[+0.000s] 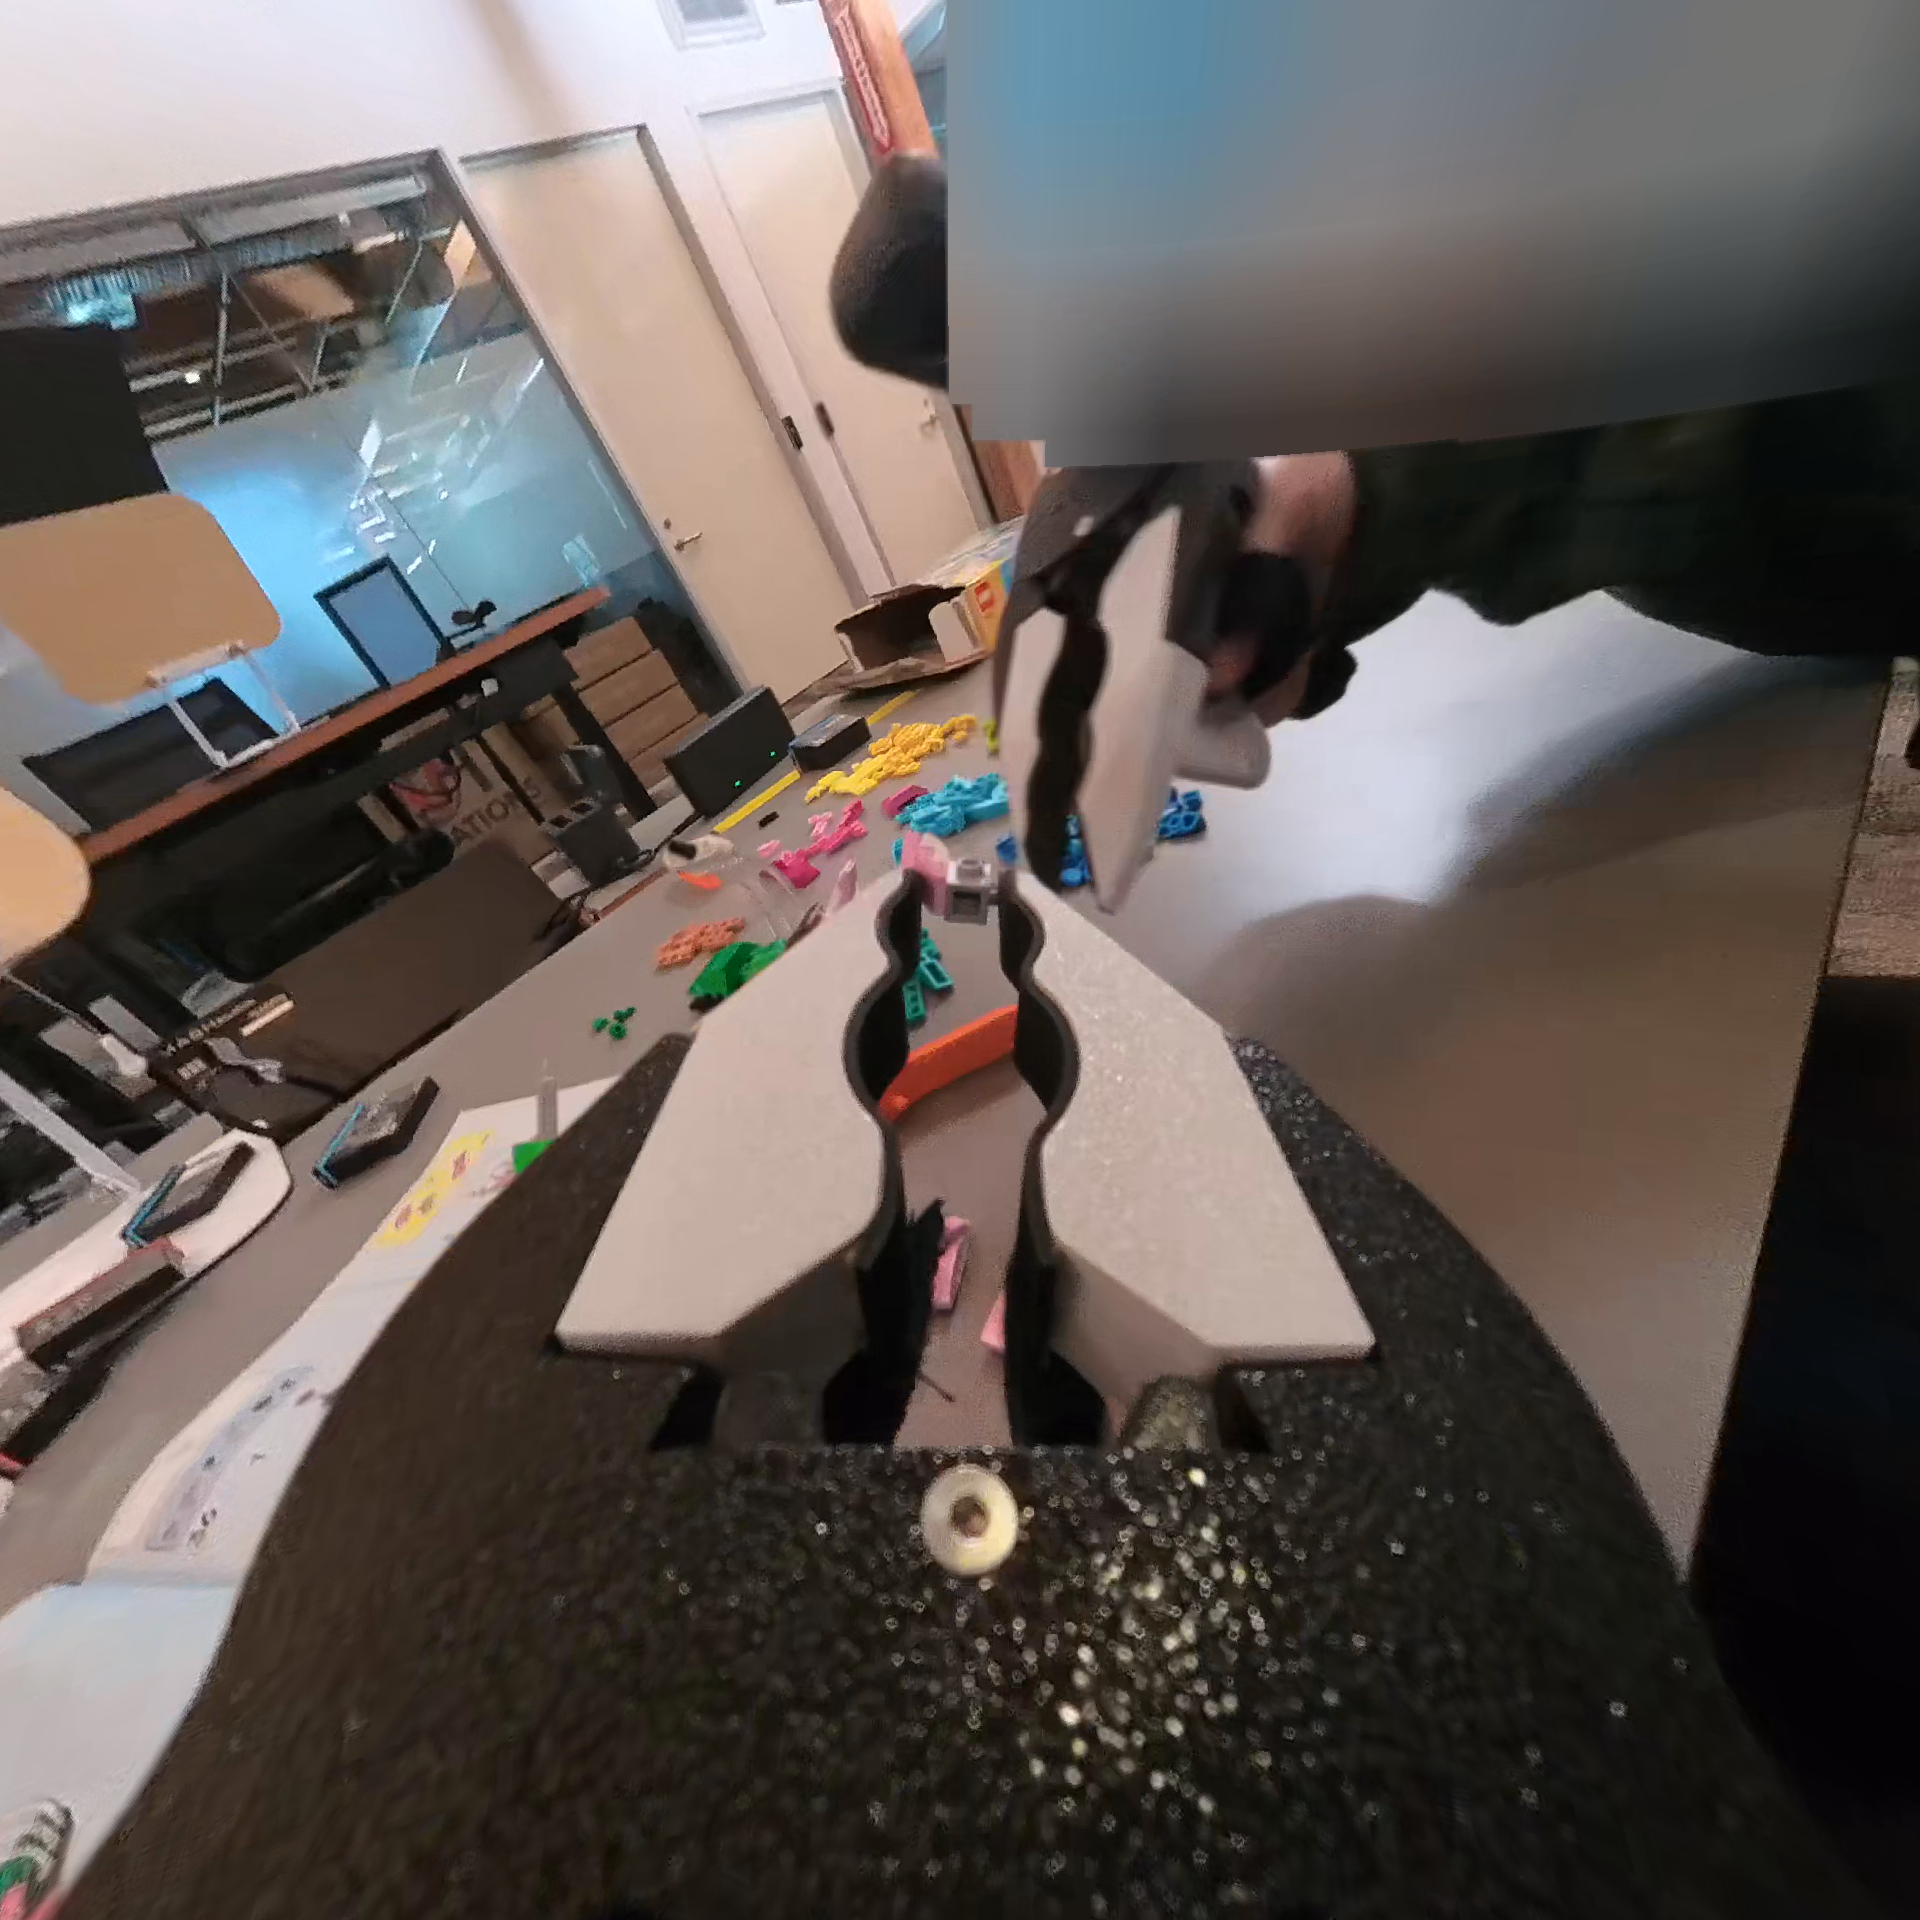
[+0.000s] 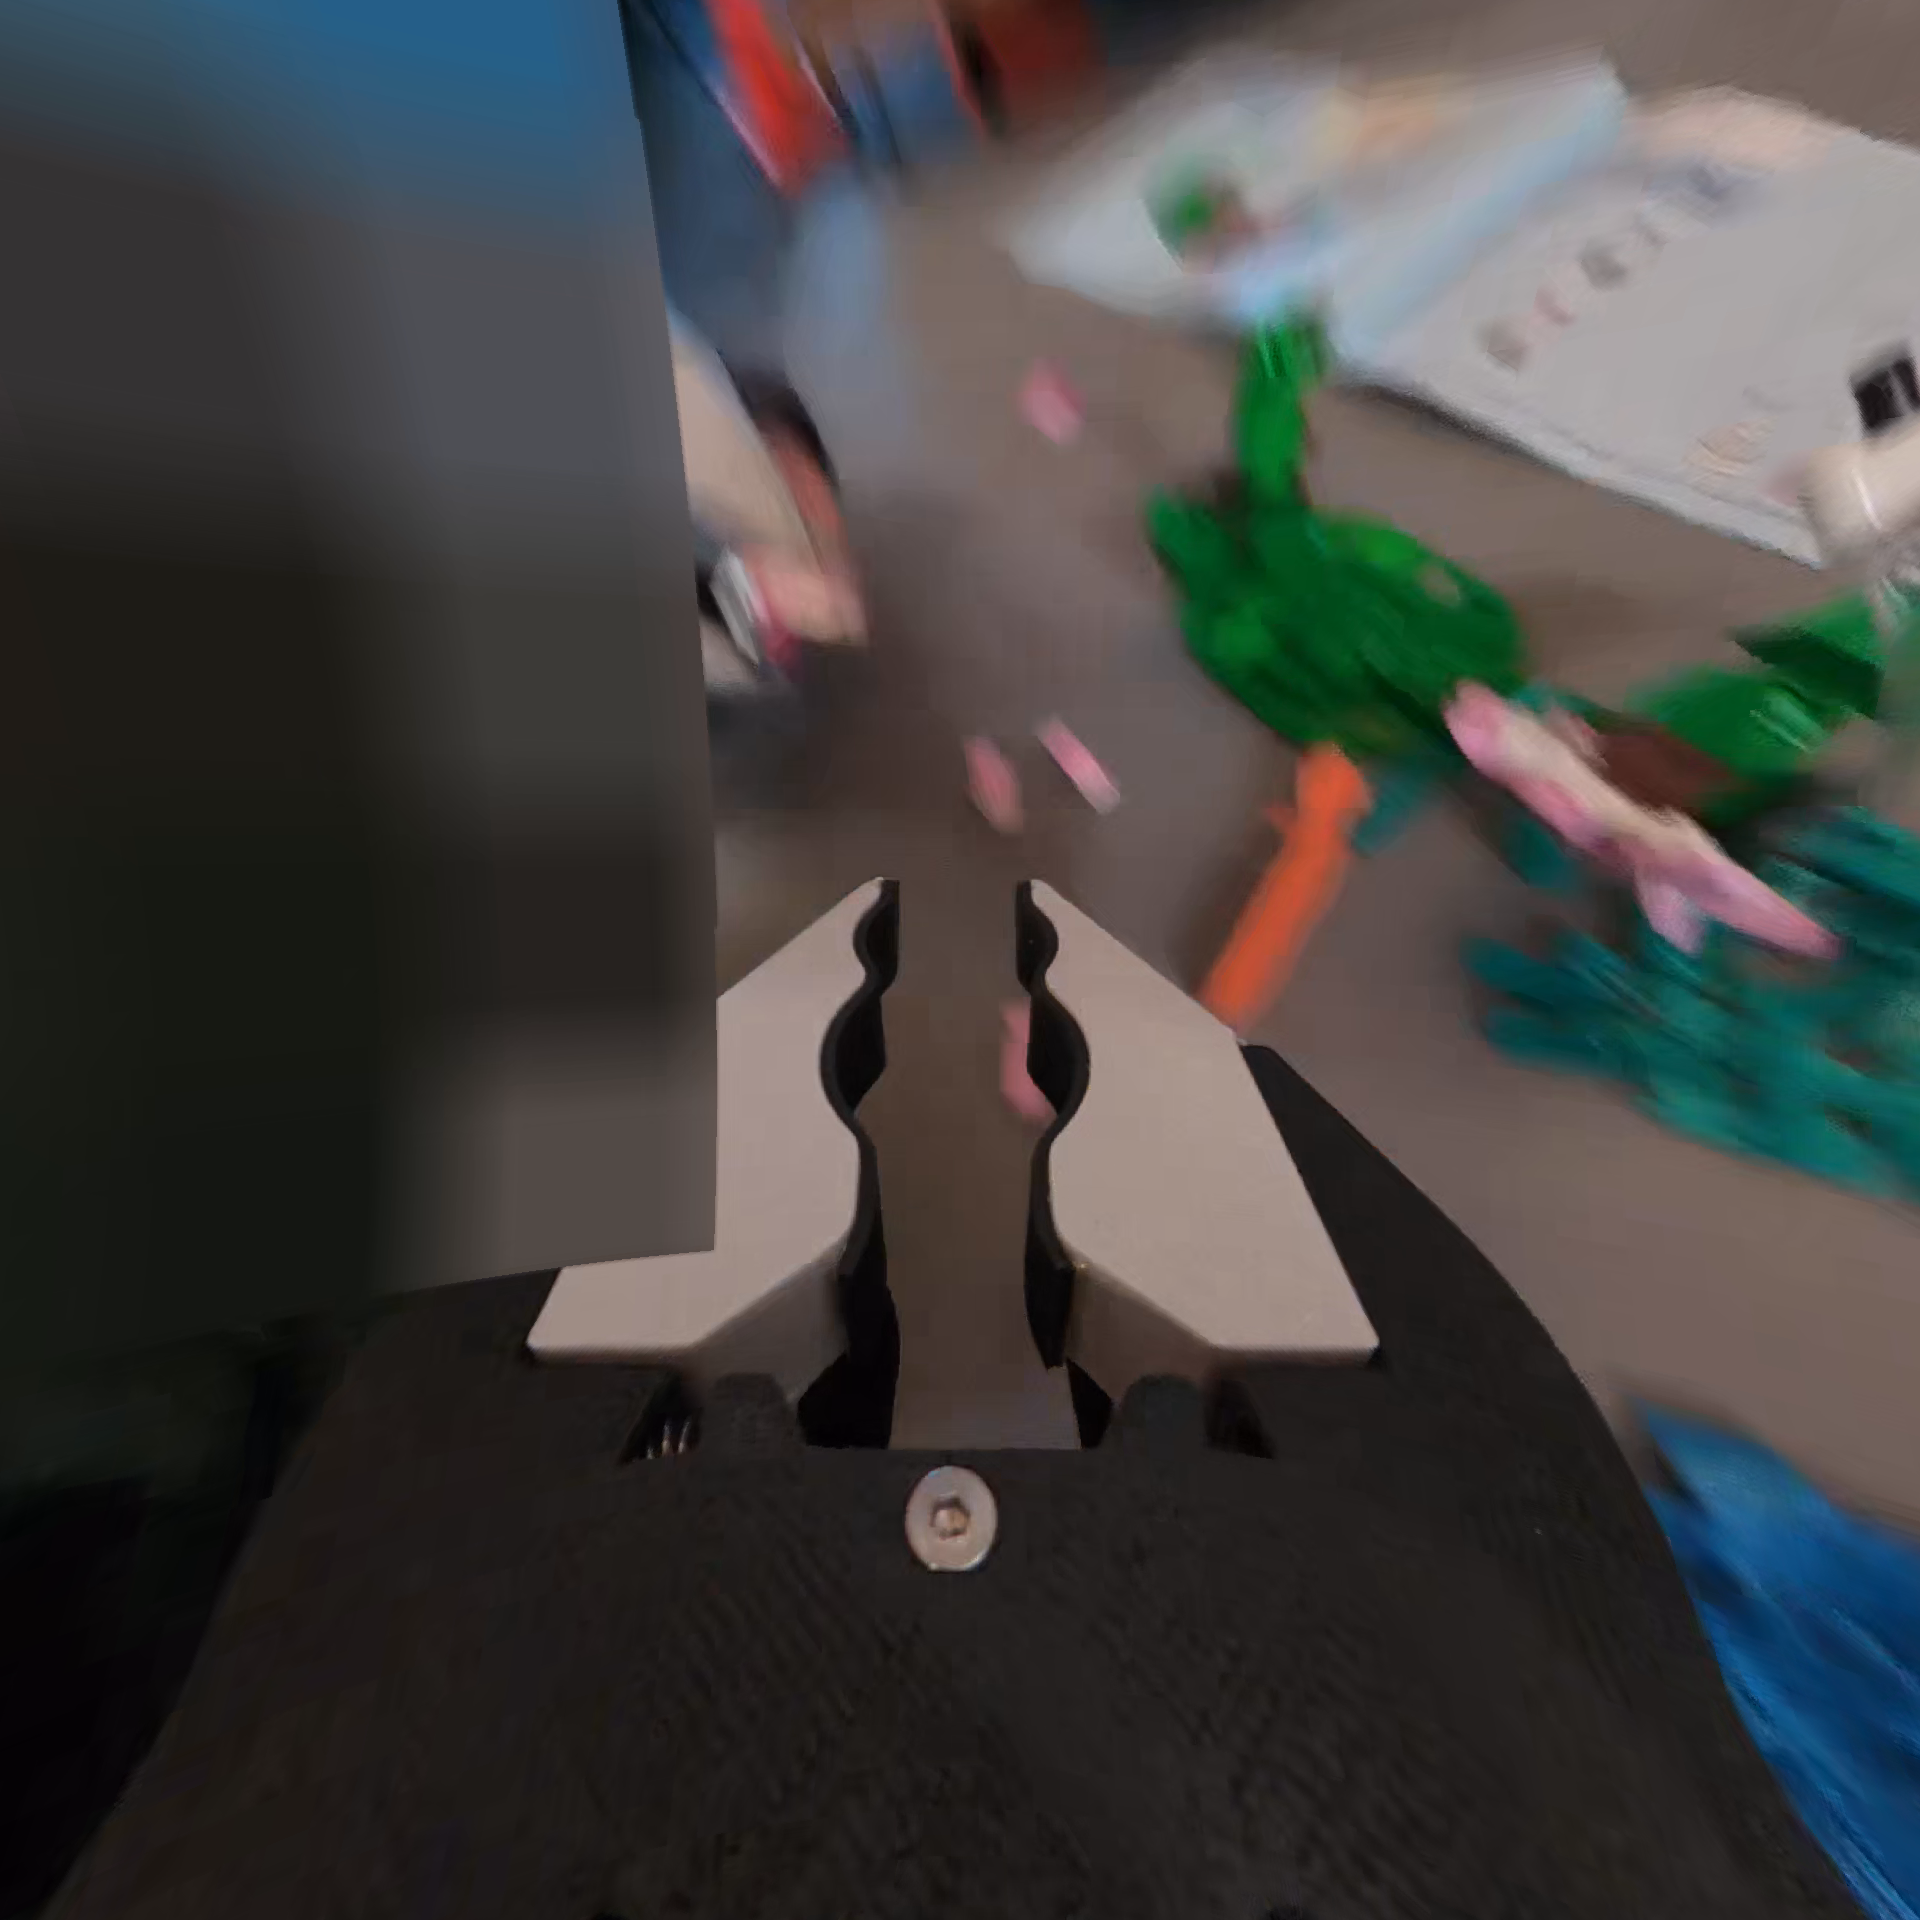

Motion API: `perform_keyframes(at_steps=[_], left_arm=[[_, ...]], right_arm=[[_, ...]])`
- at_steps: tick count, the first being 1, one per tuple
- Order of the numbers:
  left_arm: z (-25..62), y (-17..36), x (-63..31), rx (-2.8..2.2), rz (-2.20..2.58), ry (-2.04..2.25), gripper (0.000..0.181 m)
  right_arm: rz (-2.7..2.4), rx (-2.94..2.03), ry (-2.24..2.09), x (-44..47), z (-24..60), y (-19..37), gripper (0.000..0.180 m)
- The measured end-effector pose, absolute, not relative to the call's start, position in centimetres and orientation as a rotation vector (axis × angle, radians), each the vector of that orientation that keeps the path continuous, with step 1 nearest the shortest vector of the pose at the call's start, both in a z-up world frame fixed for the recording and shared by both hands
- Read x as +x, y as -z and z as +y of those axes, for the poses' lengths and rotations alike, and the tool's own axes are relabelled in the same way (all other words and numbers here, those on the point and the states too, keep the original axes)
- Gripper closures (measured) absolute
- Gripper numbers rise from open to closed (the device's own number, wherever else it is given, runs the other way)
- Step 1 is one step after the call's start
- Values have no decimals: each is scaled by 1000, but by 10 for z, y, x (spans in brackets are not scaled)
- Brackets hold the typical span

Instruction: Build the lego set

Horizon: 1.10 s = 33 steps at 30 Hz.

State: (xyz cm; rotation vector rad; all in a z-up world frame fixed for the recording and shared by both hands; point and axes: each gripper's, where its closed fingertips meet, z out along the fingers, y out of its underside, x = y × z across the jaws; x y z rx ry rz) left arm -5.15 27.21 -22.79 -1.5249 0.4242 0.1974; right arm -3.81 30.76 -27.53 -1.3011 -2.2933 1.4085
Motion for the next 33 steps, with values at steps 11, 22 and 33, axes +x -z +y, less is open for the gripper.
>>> perform_keyframes(at_steps=[11,22,33], left_arm=[[272,232,-60,-1558,363,-125,168],[272,239,-54,-1589,368,-12,169],[261,246,-43,-1640,409,300,168]], right_arm=[[-2407,-1301,-991,-17,317,329,161],[-2481,-1087,-1013,-12,296,317,161],[-2814,-247,-677,-22,300,323,158]])
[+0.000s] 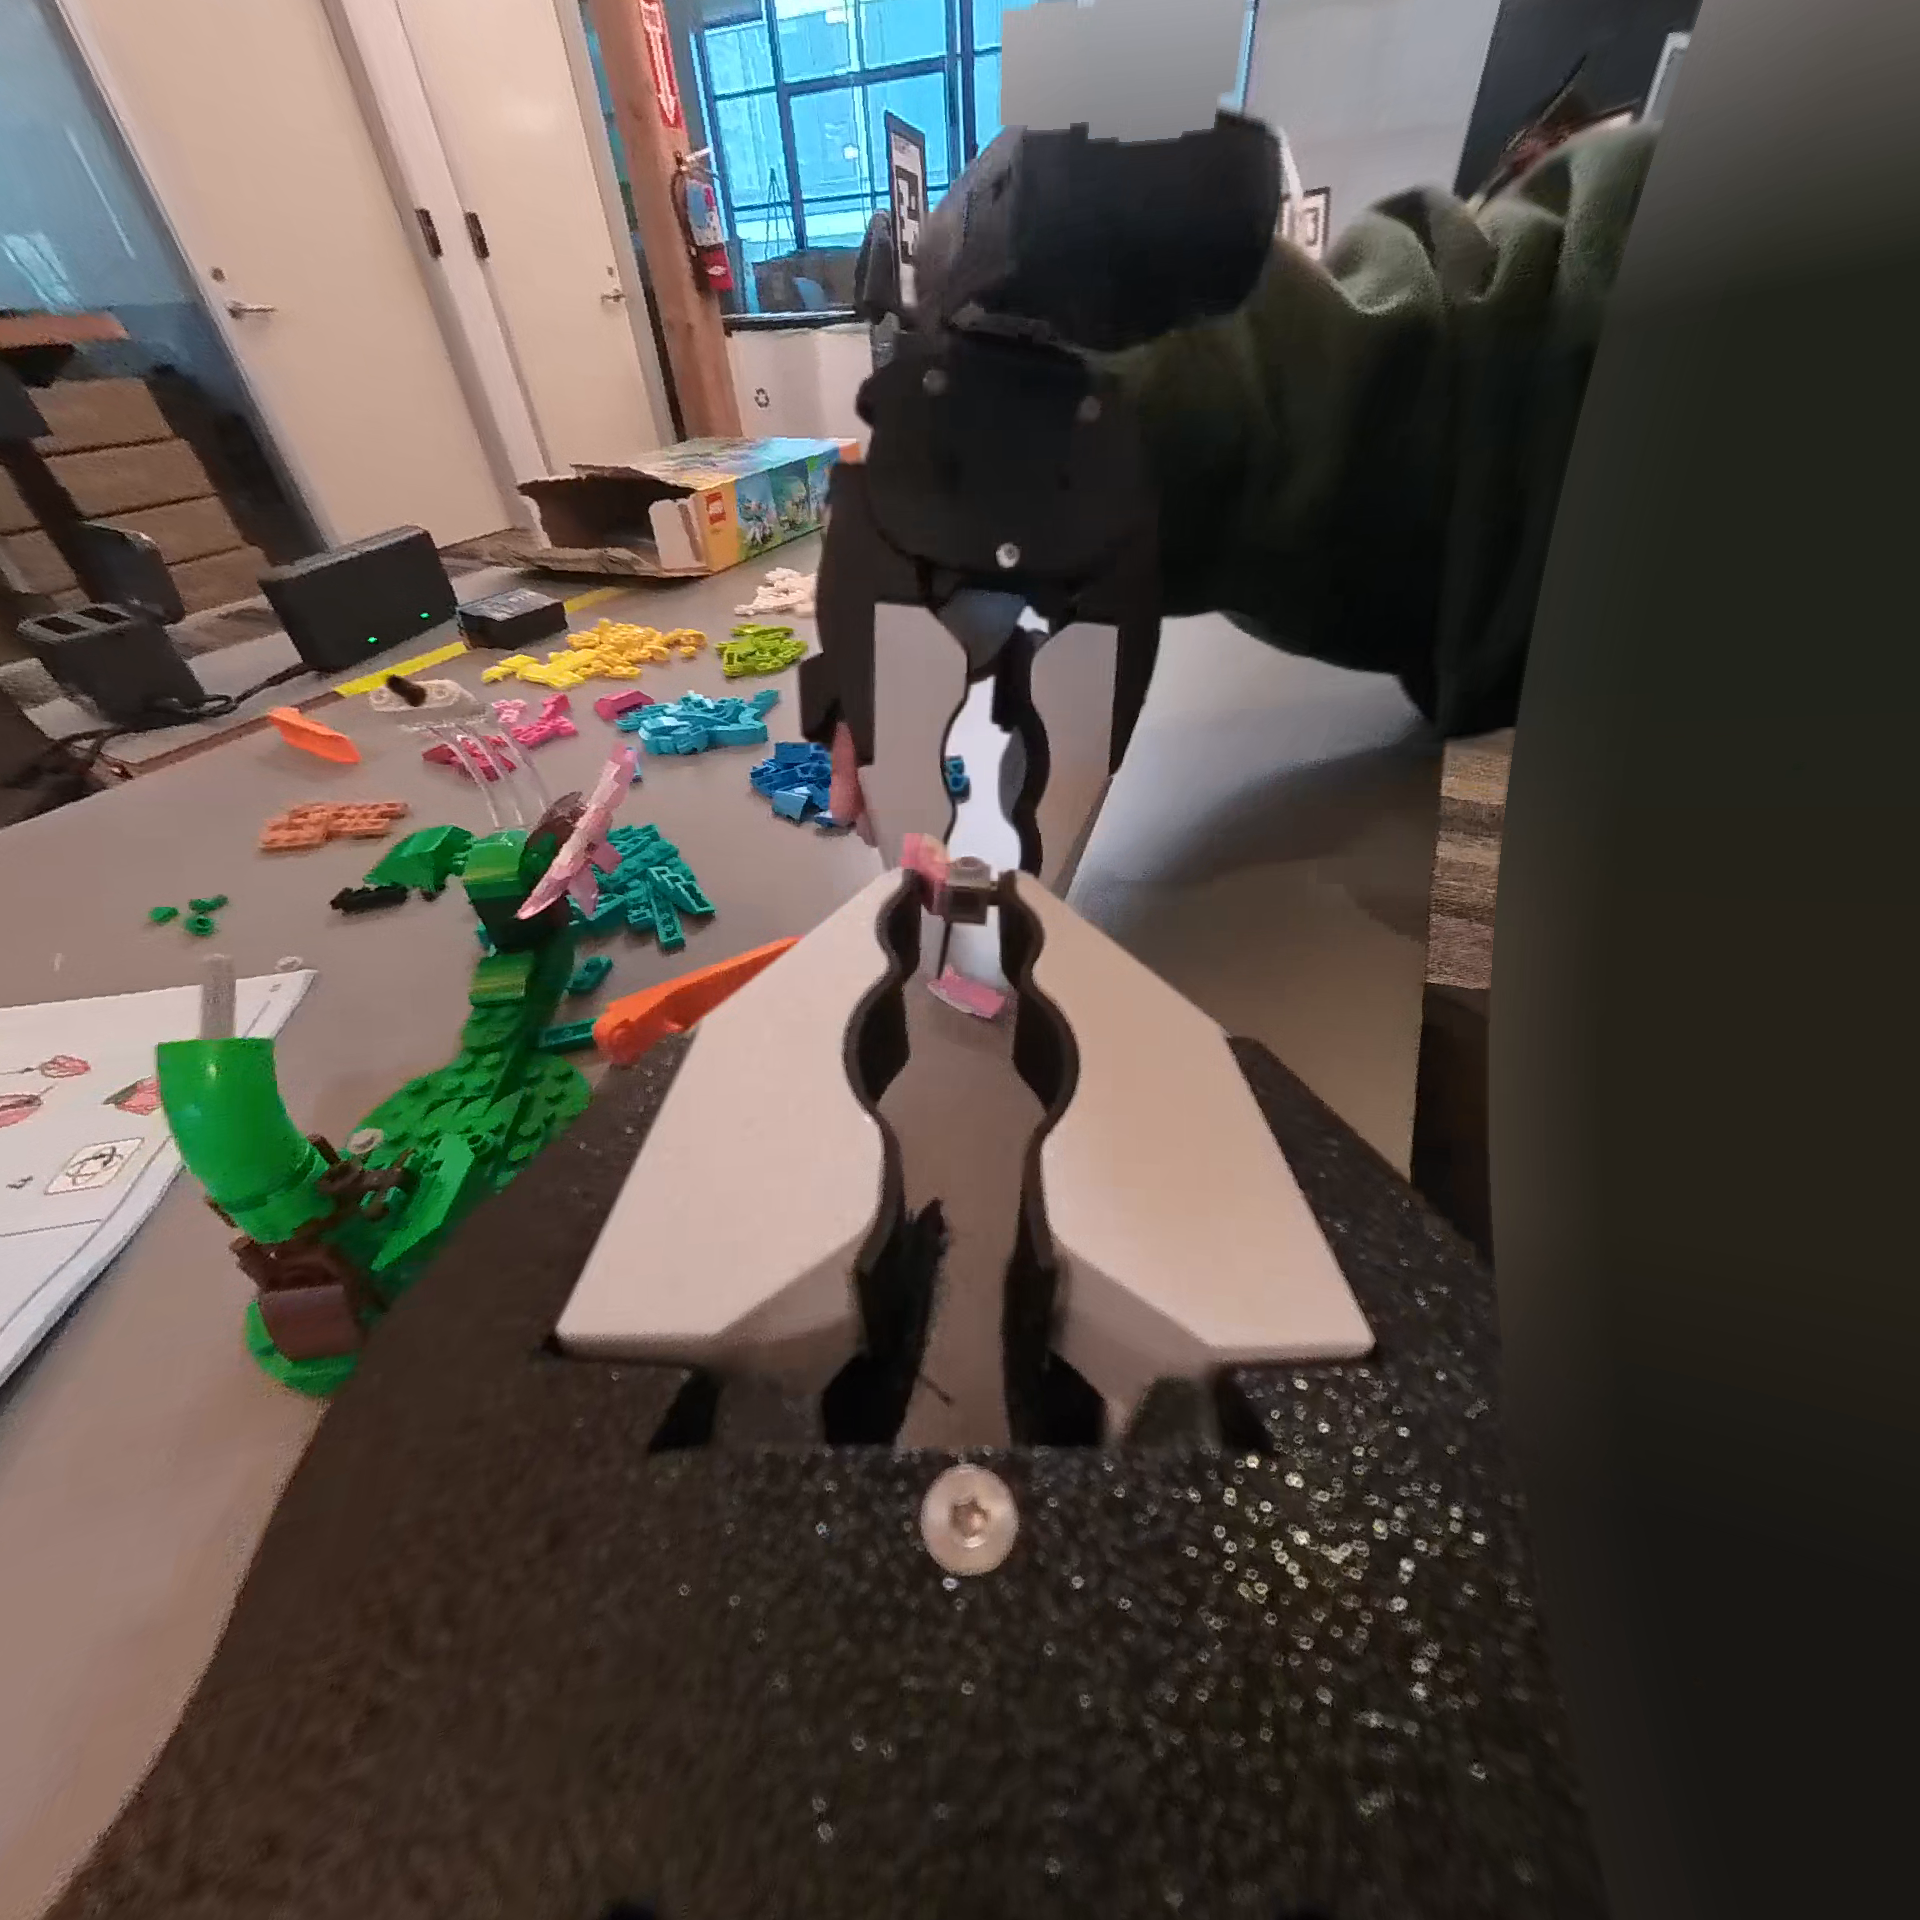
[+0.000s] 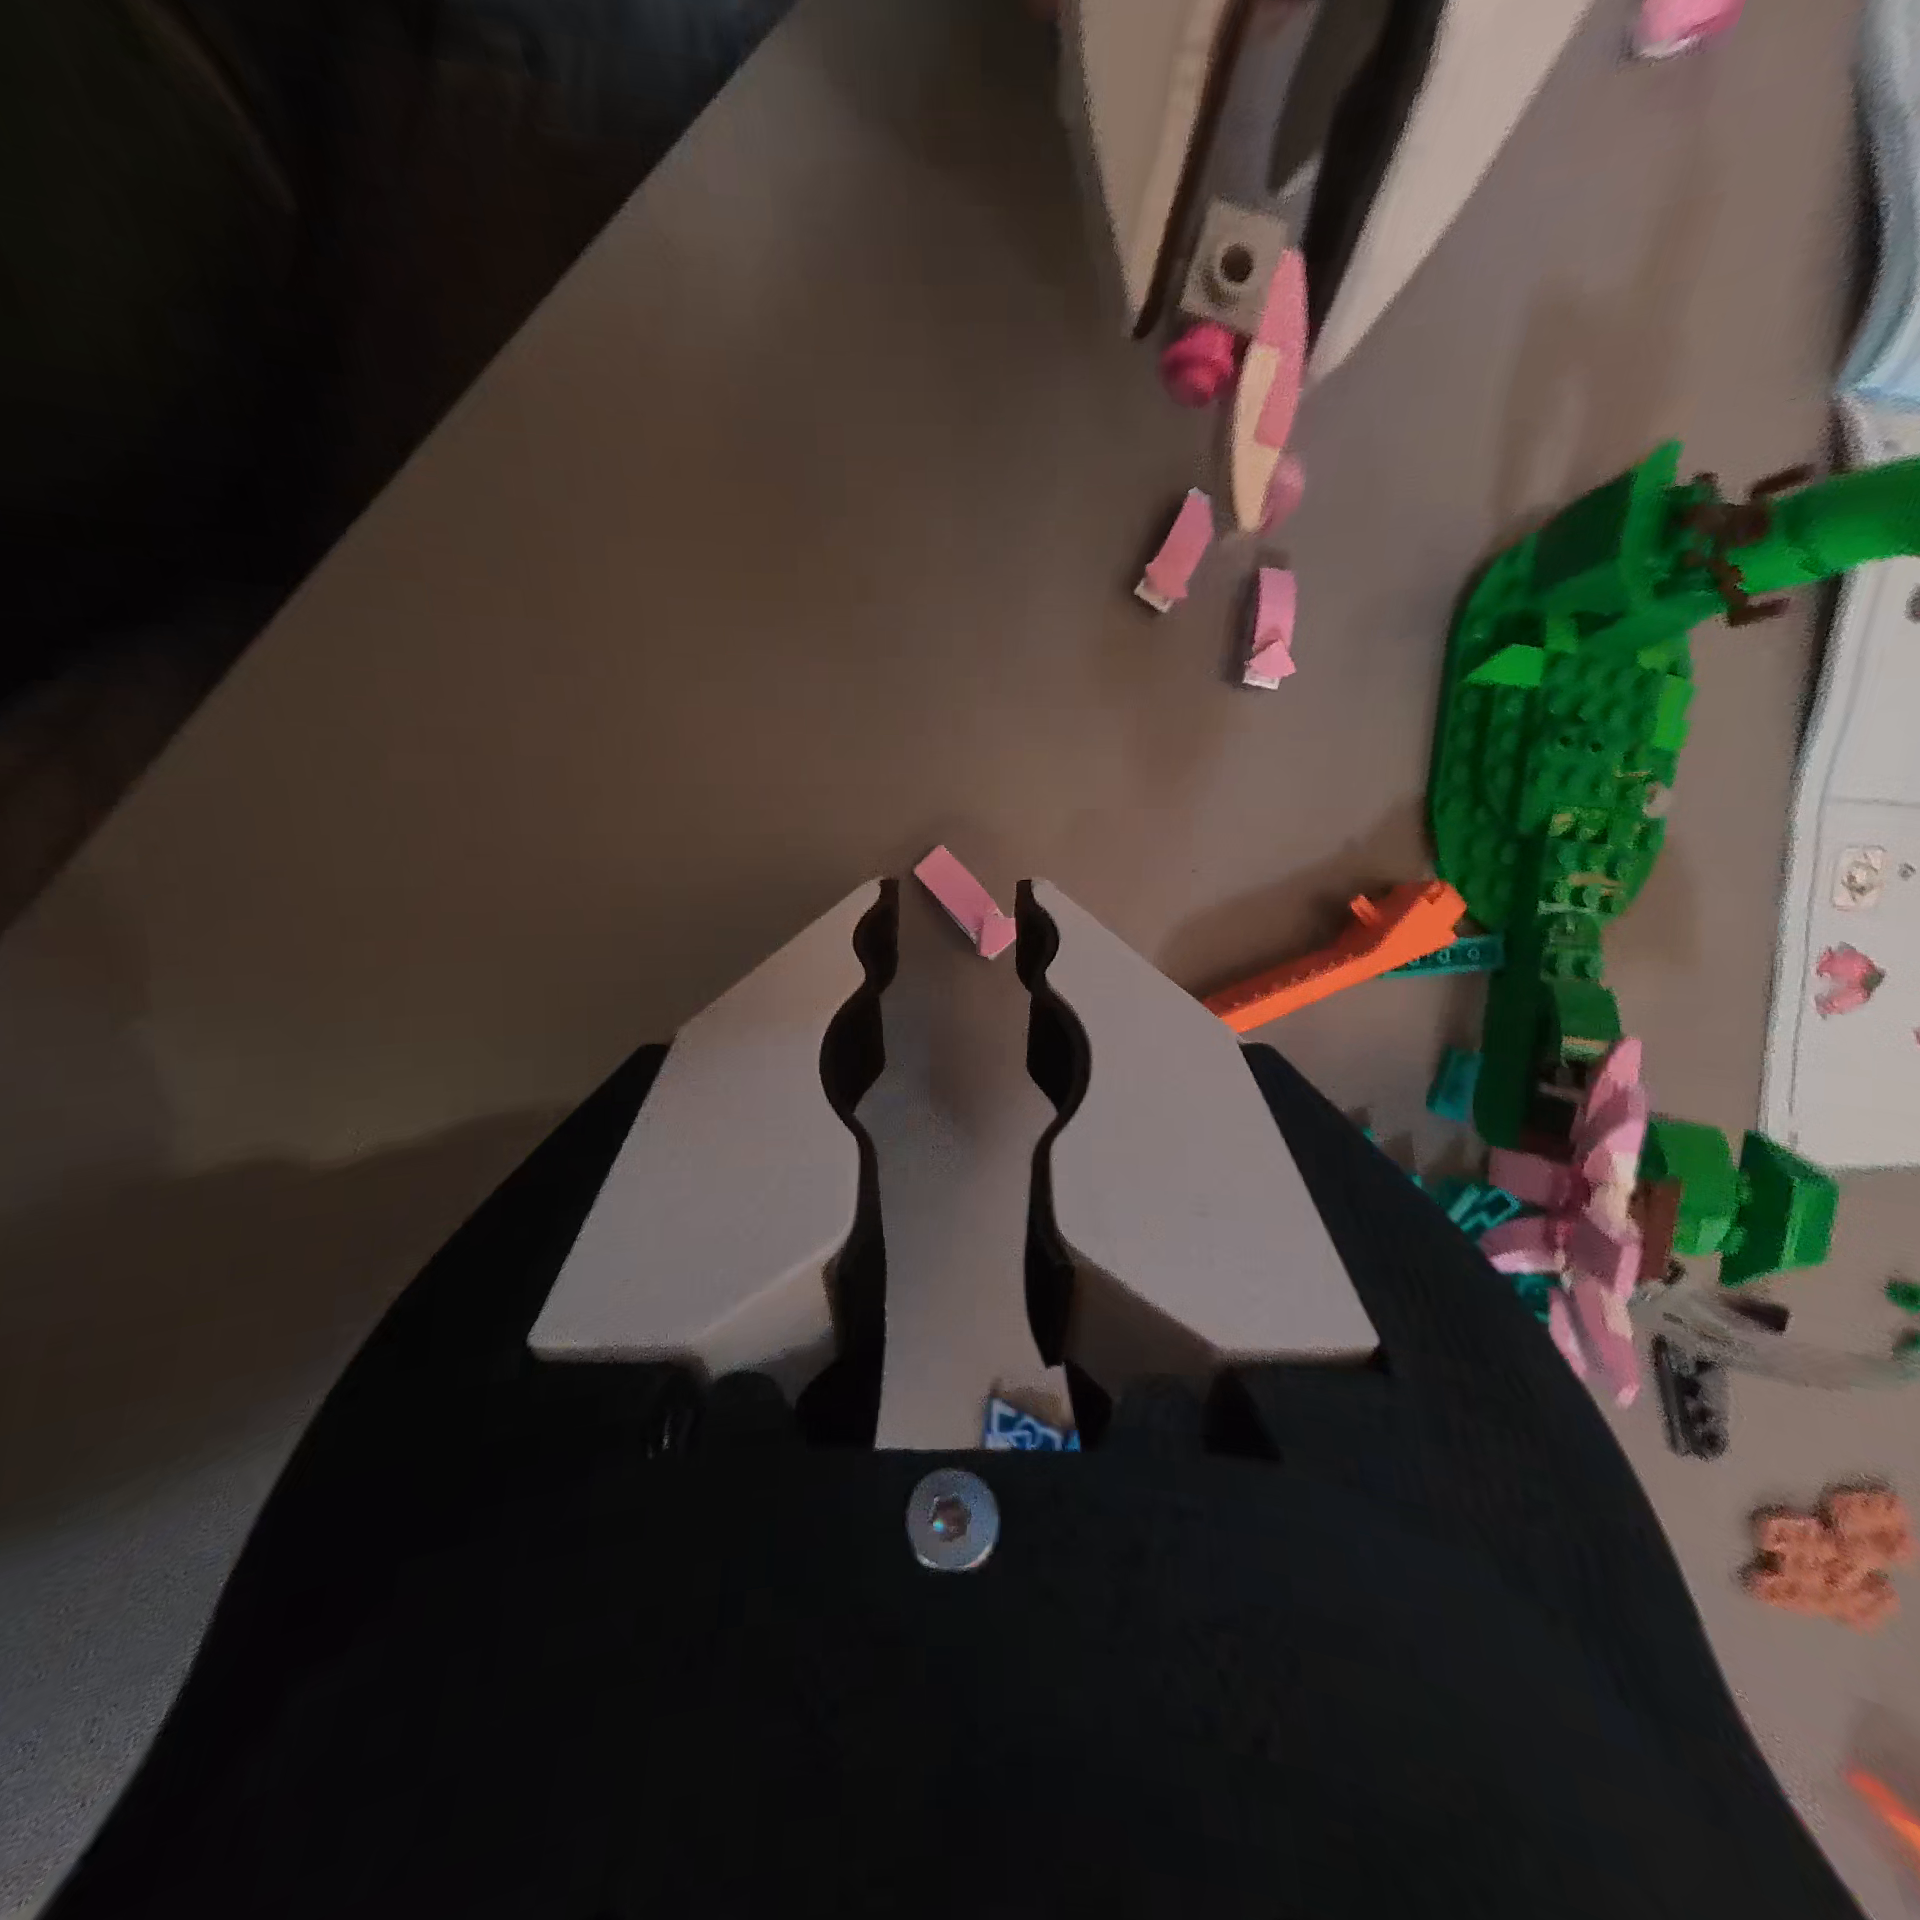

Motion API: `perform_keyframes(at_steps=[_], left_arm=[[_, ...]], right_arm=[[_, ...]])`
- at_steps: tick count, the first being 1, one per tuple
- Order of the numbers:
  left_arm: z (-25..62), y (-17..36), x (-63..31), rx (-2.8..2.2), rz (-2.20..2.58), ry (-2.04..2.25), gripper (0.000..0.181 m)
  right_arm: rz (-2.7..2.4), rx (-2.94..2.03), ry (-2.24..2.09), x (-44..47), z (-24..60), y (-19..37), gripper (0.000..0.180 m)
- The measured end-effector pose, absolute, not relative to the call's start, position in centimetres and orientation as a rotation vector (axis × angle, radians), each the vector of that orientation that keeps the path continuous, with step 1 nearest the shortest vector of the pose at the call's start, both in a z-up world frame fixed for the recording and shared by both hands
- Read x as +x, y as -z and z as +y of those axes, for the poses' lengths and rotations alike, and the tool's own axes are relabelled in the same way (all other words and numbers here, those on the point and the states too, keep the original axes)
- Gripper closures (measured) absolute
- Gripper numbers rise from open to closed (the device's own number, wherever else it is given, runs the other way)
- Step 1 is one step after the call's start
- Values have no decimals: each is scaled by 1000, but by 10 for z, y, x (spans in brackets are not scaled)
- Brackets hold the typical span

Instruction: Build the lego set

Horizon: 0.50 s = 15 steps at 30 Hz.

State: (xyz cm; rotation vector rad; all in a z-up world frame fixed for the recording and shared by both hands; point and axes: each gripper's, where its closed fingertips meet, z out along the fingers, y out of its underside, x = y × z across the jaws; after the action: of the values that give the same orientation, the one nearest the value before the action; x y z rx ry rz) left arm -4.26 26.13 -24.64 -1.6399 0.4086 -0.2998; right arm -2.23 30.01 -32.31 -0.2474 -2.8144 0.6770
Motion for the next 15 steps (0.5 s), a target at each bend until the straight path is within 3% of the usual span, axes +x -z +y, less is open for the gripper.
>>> perform_keyframes(at_steps=[5,9,15], left_arm=[[262,250,-41,-1660,422,316,168],[262,251,-42,-1664,420,322,168],[266,252,-50,-1685,359,293,168]], right_arm=[[-2941,-141,-535,-23,305,330,160],[-2966,-159,-527,-25,305,330,172],[-2917,-423,-665,-33,305,309,174]])
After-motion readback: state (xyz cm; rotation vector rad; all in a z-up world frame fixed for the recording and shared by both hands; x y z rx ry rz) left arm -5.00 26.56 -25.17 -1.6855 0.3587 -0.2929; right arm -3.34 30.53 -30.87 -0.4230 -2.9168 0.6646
